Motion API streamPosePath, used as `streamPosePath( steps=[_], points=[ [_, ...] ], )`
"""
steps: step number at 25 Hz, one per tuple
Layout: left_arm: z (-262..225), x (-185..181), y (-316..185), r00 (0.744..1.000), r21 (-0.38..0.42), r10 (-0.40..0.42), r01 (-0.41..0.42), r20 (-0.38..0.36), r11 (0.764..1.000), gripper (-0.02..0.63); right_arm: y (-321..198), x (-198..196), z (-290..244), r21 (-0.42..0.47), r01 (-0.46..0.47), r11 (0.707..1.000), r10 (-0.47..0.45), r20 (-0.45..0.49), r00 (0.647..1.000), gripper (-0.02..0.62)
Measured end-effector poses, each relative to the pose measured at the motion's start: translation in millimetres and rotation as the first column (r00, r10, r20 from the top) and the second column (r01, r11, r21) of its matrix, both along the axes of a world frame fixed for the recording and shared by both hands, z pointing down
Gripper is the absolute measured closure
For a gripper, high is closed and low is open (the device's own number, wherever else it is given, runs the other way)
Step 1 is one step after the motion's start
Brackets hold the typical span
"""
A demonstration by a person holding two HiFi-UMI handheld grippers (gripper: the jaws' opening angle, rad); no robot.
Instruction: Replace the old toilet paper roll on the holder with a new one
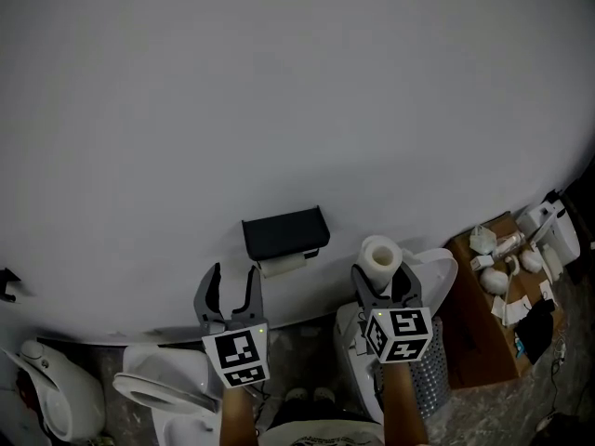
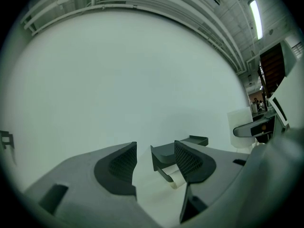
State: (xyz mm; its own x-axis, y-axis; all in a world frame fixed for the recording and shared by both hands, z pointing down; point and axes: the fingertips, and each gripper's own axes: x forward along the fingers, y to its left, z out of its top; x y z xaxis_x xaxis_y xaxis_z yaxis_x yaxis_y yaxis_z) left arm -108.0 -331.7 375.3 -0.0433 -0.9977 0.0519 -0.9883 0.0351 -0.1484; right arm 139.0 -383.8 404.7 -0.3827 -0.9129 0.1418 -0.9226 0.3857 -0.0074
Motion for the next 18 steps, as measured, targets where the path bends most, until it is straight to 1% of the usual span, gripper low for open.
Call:
streamPosePath(
  steps=[2,4,6,8,11,15,16,17,18],
  points=[
    [3.0,-0.3,-0.7,1.000,-0.012,-0.005,0.005,0.026,1.000,0.377,-2.3,-1.0,2.1,-0.003,0.006,1.000,-0.006,-0.007,1.000,0.295],
    [5.5,0.9,-1.3,0.997,-0.029,-0.004,0.006,0.079,1.000,0.377,-4.2,-1.4,3.0,-0.003,0.007,1.000,-0.007,-0.021,1.000,0.295],
    [9.7,3.3,-2.5,0.987,-0.054,0.004,0.005,0.163,0.999,0.377,-6.0,-2.0,3.3,-0.002,0.008,1.000,-0.008,-0.031,0.999,0.295],
    [15.4,6.1,-3.8,0.964,-0.080,0.014,0.008,0.264,0.997,0.377,-7.3,-2.9,3.9,-0.003,0.010,1.000,-0.010,-0.030,0.999,0.295],
    [21.8,10.7,-5.6,0.916,-0.111,0.032,0.014,0.400,0.994,0.377,-9.4,-2.8,5.8,-0.009,0.008,1.000,-0.008,-0.029,1.000,0.295],
    [34.5,14.7,-8.6,0.844,-0.160,0.055,0.038,0.534,0.986,0.367,-11.7,-0.9,9.4,-0.024,-0.001,1.000,0.000,-0.027,1.000,0.295],
    [39.3,16.1,-9.6,0.821,-0.179,0.065,0.046,0.567,0.983,0.365,-12.1,-0.2,9.9,-0.025,-0.001,1.000,0.001,-0.028,1.000,0.295],
    [44.1,17.8,-10.7,0.793,-0.196,0.076,0.056,0.604,0.979,0.365,-12.7,0.8,10.3,-0.025,-0.002,1.000,0.002,-0.028,1.000,0.295],
    [48.9,19.6,-11.9,0.755,-0.210,0.086,0.070,0.650,0.975,0.364,-13.2,2.2,10.7,-0.025,-0.004,1.000,0.003,-0.028,1.000,0.295]
  ],
)
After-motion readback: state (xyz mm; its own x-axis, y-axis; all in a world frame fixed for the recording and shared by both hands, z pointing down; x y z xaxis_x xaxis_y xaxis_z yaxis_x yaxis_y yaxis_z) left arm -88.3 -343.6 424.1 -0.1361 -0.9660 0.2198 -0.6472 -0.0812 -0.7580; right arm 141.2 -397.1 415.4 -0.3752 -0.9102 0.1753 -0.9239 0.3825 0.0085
